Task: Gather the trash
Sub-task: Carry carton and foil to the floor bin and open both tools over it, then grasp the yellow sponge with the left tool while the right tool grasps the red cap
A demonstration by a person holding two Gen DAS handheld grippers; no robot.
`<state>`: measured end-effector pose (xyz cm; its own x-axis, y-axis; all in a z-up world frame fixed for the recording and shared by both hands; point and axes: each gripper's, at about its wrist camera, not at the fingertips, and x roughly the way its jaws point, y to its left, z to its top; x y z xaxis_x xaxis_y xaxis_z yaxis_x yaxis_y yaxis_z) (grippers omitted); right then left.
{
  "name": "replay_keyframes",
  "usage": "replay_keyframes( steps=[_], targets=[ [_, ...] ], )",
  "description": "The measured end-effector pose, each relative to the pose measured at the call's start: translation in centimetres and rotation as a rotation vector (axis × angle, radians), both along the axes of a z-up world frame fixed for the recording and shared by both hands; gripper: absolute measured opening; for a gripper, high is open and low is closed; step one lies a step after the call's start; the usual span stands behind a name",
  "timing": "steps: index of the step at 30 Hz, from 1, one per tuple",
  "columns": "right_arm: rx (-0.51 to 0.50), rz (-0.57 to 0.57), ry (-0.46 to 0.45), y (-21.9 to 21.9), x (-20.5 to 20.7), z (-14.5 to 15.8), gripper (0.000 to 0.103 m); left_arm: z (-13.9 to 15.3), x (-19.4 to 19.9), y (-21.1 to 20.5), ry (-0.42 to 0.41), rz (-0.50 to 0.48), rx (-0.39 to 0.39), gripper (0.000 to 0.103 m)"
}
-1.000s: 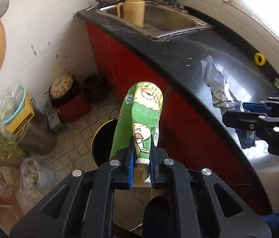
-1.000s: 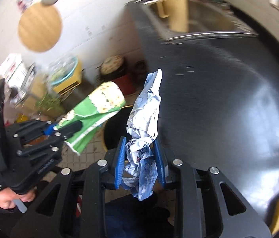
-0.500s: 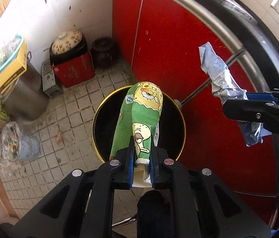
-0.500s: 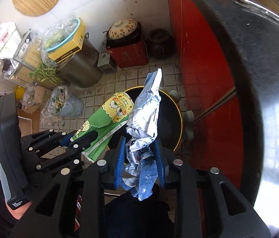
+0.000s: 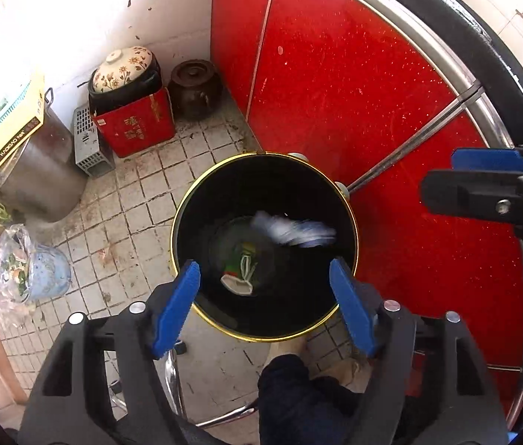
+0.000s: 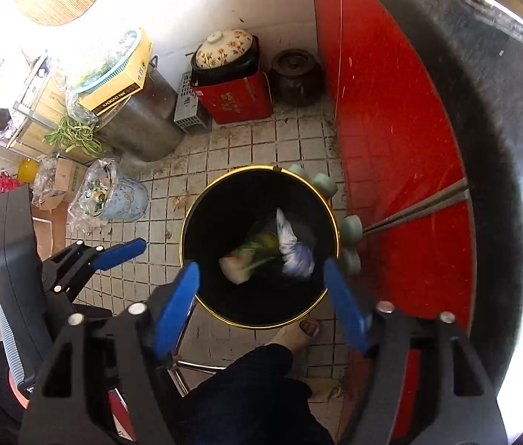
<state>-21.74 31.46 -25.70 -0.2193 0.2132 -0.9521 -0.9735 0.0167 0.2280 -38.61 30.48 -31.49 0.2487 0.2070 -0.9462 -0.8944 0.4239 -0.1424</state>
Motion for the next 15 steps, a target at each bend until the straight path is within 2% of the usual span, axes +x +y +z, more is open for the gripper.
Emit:
replay_keyframes(
  steps=[1, 3, 5, 8, 11, 15],
  targets=[
    [0.009, 0.006, 0.001, -0.2, 0.0, 0.7, 0.073, 0.4, -0.2, -0.1, 0.002, 0.004, -0.004, 0.075],
    [0.053, 0.014, 0.013, -1.2, 0.1, 3.3, 0.078, 2.0, -0.5, -0.4, -0.005, 0.015, 0.005, 0.086],
    [0.105, 0.0, 0.018, -2.8, 1.0, 6.4, 0.089, 4.4, -0.6, -1.1, 0.0, 0.014, 0.037, 0.096],
    [0.205, -0.059, 0.002, -6.2, 3.3, 12.1, 0.096, 8.3, 0.5, -2.4, 0.013, -0.024, 0.077, 0.096],
    [0.276, -0.16, -0.057, -10.5, 6.7, 16.5, 0.096, 12.7, 3.5, -4.2, 0.01, -0.12, 0.139, 0.096],
    [0.322, -0.383, -0.151, -18.2, 12.7, 20.1, 0.096, 17.7, 9.9, -7.3, -0.081, -0.301, 0.195, 0.096]
  ],
)
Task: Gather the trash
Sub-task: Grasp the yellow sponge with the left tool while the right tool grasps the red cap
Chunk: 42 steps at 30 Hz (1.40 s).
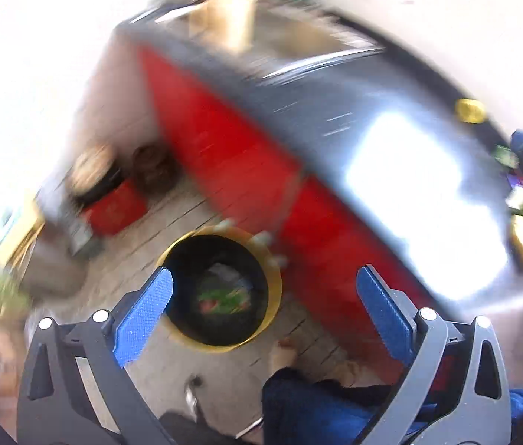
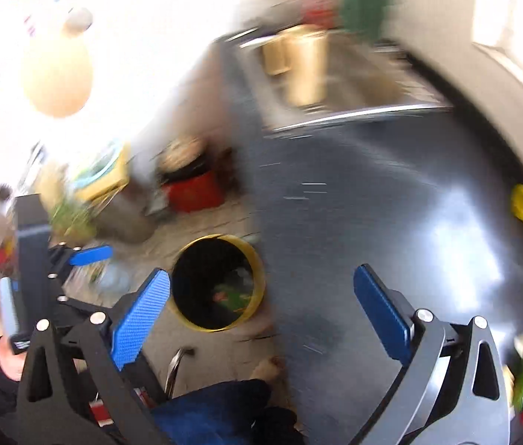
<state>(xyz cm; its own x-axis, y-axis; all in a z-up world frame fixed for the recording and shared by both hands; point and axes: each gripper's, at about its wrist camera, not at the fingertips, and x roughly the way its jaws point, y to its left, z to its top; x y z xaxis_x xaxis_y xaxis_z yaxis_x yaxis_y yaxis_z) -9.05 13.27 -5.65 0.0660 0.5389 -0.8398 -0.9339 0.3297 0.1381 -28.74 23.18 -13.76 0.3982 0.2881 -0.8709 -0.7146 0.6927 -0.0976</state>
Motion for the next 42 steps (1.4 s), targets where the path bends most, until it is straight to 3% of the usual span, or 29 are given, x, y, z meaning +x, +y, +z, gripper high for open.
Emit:
replay_keyframes(
  steps=[4, 9, 13, 17, 25, 31, 35, 38, 42],
  targets=[
    [0.014, -0.299, -0.069, -9.5, 5.9, 1.5, 0.096, 3.5, 8.5, -3.6, -0.091, -0.26, 0.005, 0.096],
    [0.011, -0.643, -0.101, -21.3, 10.1, 2.2, 0.096, 5.8, 19.2, -11.1, -0.116, -0.627, 0.062, 0.096],
    [0.031, -0.851, -0.098, -30.6, 10.3, 2.3, 0.096, 6.8, 23.5, -17.4, -0.137, -0.836, 0.06, 0.096],
    [0.025, -0.994, -0.085, -36.7, 9.7, 1.7, 0.096, 6.6, 25.6, -22.5, -0.126, -0.985, 0.077, 0.096],
    [0.027, -1.082, -0.063, -41.4, 9.2, 0.8, 0.096, 6.0, 27.4, -25.8, -0.093, -1.117, 0.095, 0.096],
    [0.014, -1.06, -0.038, -41.3, 11.4, -0.4, 0.096, 3.4, 28.7, -26.4, -0.062, -1.261, 0.107, 0.096],
    [-0.008, -1.037, -0.017, -41.5, 12.6, -2.2, 0.096, -0.1, 29.9, -27.4, 0.045, -1.428, 0.193, 0.096],
    [-0.039, -1.015, 0.001, -41.6, 13.9, -4.0, 0.096, -2.1, 30.5, -27.9, 0.04, -1.546, 0.277, 0.096],
    [-0.086, -0.986, 0.029, -41.5, 16.3, -7.1, 0.096, -4.6, 32.1, -28.4, 0.073, -1.625, 0.34, 0.096]
  ],
)
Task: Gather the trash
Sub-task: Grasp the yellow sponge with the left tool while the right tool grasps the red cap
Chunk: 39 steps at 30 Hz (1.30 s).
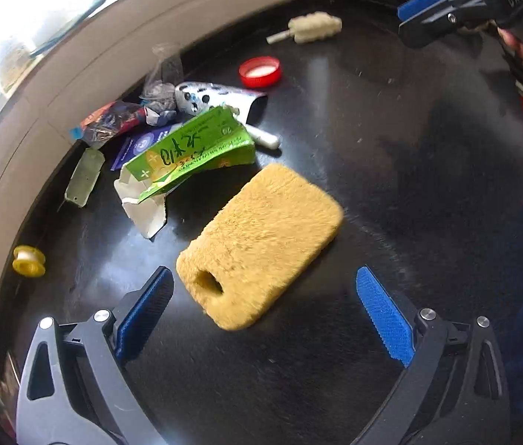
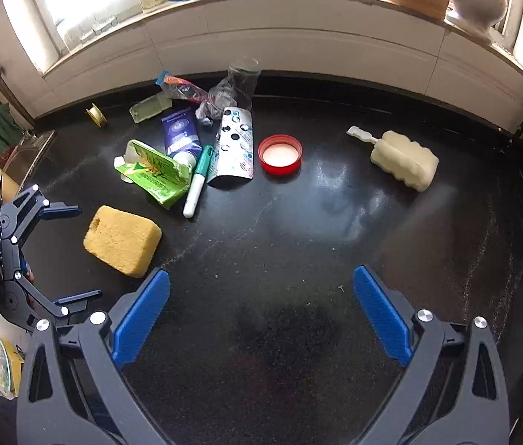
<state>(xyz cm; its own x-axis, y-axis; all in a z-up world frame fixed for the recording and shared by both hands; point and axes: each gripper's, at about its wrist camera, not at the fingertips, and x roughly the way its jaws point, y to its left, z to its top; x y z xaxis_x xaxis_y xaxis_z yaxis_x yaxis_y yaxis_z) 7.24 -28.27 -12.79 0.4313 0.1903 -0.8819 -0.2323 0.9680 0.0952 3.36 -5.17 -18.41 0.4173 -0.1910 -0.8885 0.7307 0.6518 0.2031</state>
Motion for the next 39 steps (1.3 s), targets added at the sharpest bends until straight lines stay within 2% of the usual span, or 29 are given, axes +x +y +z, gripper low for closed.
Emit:
replay_keyframes(
  steps=[4, 6, 10, 15, 20, 21, 22, 24, 25, 30, 35, 39],
  targets=[
    [-0.015, 0.005, 0.035, -0.1, 2.7, -2.9, 0.096, -1.7, 2.2, -0.1, 0.048, -0.023, -0.001, 0.096],
    [-0.027, 0.001, 0.052, -0.2, 4.4, -4.4, 0.096, -1.9, 2.9, -0.2, 0.03, -0.055, -0.016, 0.096],
    [-0.05, 0.015, 0.058, -0.1, 7.8, -6.4, 0.096, -2.5, 4.2, -0.7, 0.045, -0.069, -0.034, 0.096],
    [-0.097, 0.057, 0.029, 0.5, 12.0, -7.3, 0.091, -2.7, 5.0, -1.7, 0.047, -0.054, -0.066, 0.096],
    [-0.099, 0.105, 0.016, 1.0, 15.0, -7.9, 0.082, -2.8, 5.1, -2.7, 0.072, -0.029, -0.089, 0.093],
    [-0.097, 0.111, 0.012, 1.1, 15.1, -7.8, 0.081, -2.8, 5.2, -2.7, 0.08, -0.016, -0.095, 0.091],
    [-0.092, 0.12, 0.003, 1.3, 15.1, -7.7, 0.075, -2.8, 5.3, -2.9, 0.088, 0.002, -0.103, 0.088],
    [-0.083, 0.142, -0.015, 1.7, 15.1, -7.5, 0.06, -2.6, 5.2, -2.9, 0.098, 0.037, -0.118, 0.081],
    [-0.083, 0.151, -0.018, 2.0, 15.1, -7.3, 0.049, -2.5, 5.1, -2.9, 0.106, 0.054, -0.126, 0.079],
    [-0.066, 0.133, -0.001, 2.1, 14.3, -6.9, 0.048, -1.6, 4.9, -2.9, 0.14, 0.196, -0.174, 0.068],
    [-0.048, 0.111, -0.031, 1.8, 11.2, -3.6, 0.048, 1.0, 2.6, -2.9, 0.094, 0.315, -0.214, 0.067],
    [-0.032, 0.097, -0.04, 1.7, 6.8, -1.0, 0.048, 2.9, 0.7, -2.9, 0.076, 0.406, -0.255, 0.067]
  ],
)
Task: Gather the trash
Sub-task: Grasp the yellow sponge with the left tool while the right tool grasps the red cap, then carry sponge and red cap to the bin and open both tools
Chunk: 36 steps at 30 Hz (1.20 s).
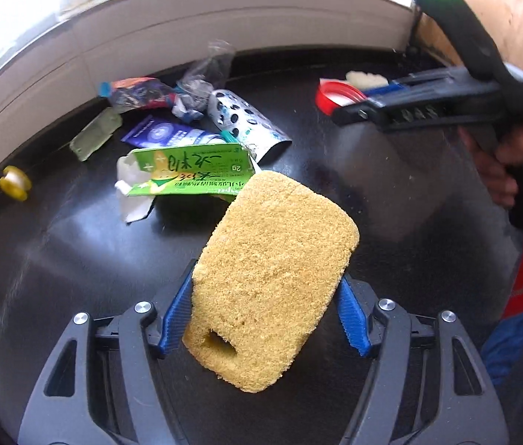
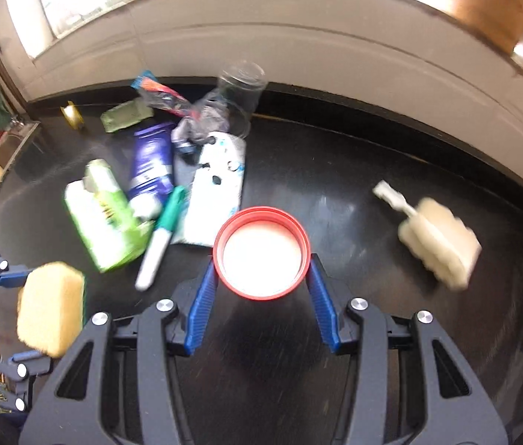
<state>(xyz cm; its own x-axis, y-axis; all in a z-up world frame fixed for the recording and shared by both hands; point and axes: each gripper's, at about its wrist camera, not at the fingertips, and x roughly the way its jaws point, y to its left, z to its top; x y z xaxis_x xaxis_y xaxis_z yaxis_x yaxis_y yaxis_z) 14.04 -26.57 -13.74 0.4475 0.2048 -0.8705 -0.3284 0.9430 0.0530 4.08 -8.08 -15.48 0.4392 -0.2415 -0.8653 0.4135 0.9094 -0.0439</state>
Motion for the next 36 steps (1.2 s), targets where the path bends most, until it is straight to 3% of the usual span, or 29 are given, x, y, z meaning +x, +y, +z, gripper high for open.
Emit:
replay_keyframes(
  steps=[8, 12, 17, 23, 29, 36],
  targets=[
    [0.042, 0.001, 0.006, 0.1, -7.9, 3.2, 0.049, 1.1, -3.6, 1.1, -0.009, 0.147, 0.014, 0.067],
    [0.035, 0.022, -0.005, 0.7, -10.6, 3.8, 0.049, 1.7, -4.8, 1.3, -0.02, 0.167, 0.021, 0.067],
    [0.03, 0.027, -0.02, 1.2, -11.6, 4.3, 0.049, 2.6, -5.8, 1.2, -0.048, 0.165, 0.032, 0.067],
    [0.041, 0.062, -0.035, 2.6, -11.8, 5.2, 0.049, 4.0, -6.3, 2.4, -0.085, 0.229, 0.022, 0.067],
    [0.071, 0.189, -0.038, 7.7, -11.3, 6.0, 0.049, 5.6, -8.6, 6.6, -0.127, 0.398, 0.01, 0.067],
    [0.099, 0.46, -0.014, 18.5, -12.8, 5.4, 0.049, 6.1, -15.2, 14.5, -0.138, 0.687, 0.047, 0.067]
  ],
)
